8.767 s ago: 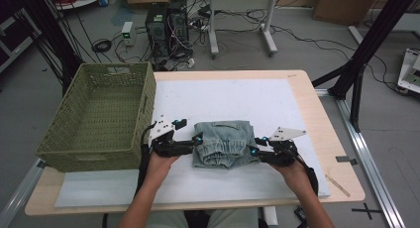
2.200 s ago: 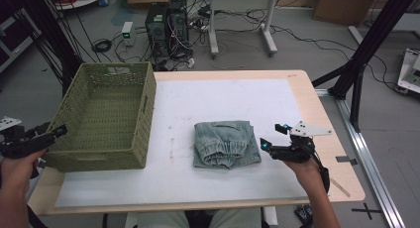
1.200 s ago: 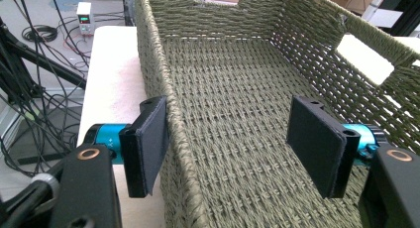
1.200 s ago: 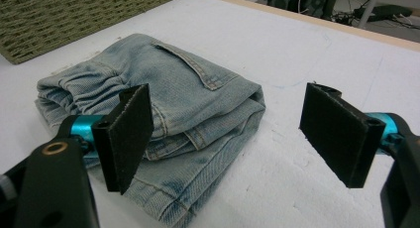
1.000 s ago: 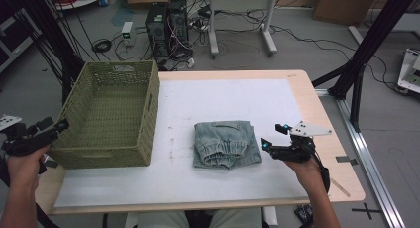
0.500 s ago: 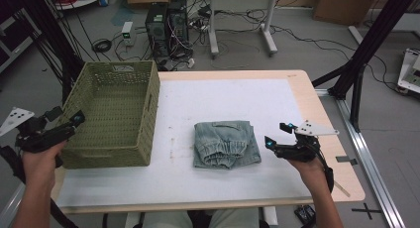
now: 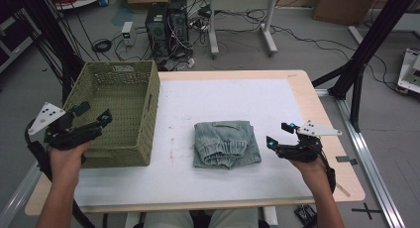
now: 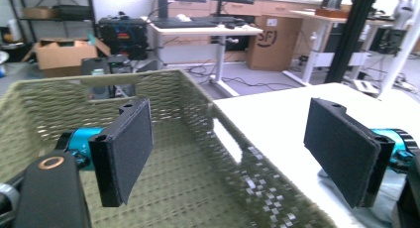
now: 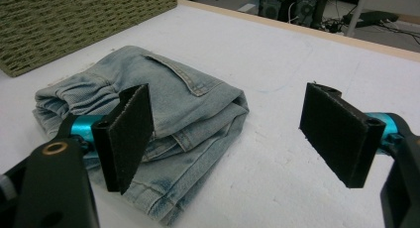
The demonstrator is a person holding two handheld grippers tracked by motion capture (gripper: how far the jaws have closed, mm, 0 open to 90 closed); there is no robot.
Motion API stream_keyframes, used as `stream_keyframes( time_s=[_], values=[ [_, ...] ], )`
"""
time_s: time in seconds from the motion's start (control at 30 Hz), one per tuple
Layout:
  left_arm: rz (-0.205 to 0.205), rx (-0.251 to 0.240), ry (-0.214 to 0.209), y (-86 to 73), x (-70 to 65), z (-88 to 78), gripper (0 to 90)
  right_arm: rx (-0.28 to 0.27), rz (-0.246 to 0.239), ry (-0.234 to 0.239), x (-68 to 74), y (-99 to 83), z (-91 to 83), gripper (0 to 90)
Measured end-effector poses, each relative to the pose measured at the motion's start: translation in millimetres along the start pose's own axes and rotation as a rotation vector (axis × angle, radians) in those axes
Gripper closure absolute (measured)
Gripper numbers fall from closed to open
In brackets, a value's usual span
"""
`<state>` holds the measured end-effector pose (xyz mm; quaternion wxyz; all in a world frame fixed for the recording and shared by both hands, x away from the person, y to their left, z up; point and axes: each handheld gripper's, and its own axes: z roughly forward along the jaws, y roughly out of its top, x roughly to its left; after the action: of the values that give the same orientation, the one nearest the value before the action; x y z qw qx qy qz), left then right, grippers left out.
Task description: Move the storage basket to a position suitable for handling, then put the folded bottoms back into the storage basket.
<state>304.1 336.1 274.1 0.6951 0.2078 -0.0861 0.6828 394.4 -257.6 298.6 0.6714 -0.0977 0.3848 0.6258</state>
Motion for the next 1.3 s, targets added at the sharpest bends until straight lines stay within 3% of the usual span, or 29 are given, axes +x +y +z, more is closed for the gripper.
stream_keyframes(
  time_s=[0.17, 0.43, 0.6, 0.63, 0.67, 0.77, 0.83, 1.03, 1.3],
  values=[
    [0.031, 0.016, -0.044, 0.4, -22.1, 13.5, 19.2, 0.0, 0.007, -0.013, -2.7, -1.5, -2.3, 21.4],
    [0.036, 0.016, -0.093, -1.8, -50.0, 32.1, 19.2, -0.002, 0.013, -0.019, -5.1, -1.2, -3.4, 21.4],
    [0.067, 0.039, -0.14, -6.9, -76.4, 47.0, 19.2, 0.002, 0.007, -0.011, -4.9, -1.3, -0.7, 21.4],
    [0.067, 0.039, -0.14, -6.9, -76.4, 47.0, 19.2, 0.004, 0.004, -0.011, -4.4, -1.4, 0.1, 21.4],
    [0.069, 0.049, -0.155, -10.0, -85.9, 53.6, 19.2, 0.005, 0.003, -0.009, -4.1, -1.3, 0.8, 21.4],
    [0.074, 0.063, -0.17, -13.4, -95.5, 60.2, 19.2, 0.003, -0.001, -0.004, -3.2, -0.6, 1.7, 21.4],
    [0.081, 0.081, -0.191, -17.7, -109.0, 70.0, 19.2, 0.002, -0.001, -0.004, -3.5, 0.1, 1.1, 21.4],
    [0.103, 0.126, -0.215, -24.9, -131.7, 87.8, 19.2, -0.001, 0.001, -0.004, -4.7, 0.1, 0.2, 21.4],
    [0.095, 0.158, -0.233, -38.9, -152.8, 105.3, 19.2, -0.008, 0.001, -0.005, -5.0, 0.7, -1.9, 21.4]
  ],
)
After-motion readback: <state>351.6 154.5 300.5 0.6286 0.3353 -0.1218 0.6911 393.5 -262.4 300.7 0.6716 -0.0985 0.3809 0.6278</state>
